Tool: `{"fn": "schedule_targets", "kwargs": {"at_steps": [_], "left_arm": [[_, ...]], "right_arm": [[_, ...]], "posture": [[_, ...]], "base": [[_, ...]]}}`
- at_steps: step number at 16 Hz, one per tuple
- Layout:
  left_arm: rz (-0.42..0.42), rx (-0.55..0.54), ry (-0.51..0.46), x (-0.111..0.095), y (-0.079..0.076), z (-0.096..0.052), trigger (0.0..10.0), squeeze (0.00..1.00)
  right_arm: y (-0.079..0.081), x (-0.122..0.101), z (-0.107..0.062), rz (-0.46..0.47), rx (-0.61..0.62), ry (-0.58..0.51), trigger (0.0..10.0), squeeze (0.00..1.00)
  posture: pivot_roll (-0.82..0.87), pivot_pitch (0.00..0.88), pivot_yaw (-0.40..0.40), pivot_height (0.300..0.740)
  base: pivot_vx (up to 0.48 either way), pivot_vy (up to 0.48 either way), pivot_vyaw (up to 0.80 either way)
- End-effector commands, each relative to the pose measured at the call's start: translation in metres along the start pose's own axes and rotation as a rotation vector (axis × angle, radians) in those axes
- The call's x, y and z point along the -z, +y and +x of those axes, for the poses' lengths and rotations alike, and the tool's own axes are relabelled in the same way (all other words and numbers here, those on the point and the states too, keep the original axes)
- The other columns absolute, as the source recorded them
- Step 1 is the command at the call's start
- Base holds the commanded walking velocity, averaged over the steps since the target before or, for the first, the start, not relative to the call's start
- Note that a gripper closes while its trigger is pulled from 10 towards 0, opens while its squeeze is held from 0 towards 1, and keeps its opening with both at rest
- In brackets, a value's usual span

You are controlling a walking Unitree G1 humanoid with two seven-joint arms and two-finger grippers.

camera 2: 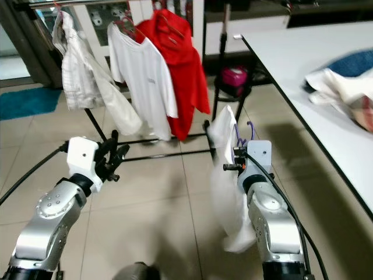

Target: Hang hanger

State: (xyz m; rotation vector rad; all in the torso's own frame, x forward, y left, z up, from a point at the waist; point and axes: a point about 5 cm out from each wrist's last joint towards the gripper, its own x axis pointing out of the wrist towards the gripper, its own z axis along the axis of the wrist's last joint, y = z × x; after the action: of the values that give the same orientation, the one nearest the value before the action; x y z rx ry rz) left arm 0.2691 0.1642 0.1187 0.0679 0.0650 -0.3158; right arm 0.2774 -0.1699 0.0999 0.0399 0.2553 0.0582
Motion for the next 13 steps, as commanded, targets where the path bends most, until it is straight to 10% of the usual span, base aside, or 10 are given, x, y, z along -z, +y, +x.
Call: {"fn": "schedule_targets", "kwargs": {"at_steps": [1,13], "left_arm": [[-0.005,-0.019,-0.004,-0.0006,0.0052,-0.0025,10.0,0.0],[0.024,-0.003,0.004,-0.0005,0.006,-0.0022,10.0,0.0]], "right_arm": [[0.0093,-0.0101,0.001,0.01,-0.043,-0.041,10.0,0.0],[0.003,-0.0189,0.0069,-0.022,-0.031,-0.062,10.0,0.0]], "posture": [[-0.05,0.112,0.062,0.74],[-0.04,0.096,0.063,0.74]], "base": [[0.386,0.0,0.0],[0.393,0.0,-0.11]]}}
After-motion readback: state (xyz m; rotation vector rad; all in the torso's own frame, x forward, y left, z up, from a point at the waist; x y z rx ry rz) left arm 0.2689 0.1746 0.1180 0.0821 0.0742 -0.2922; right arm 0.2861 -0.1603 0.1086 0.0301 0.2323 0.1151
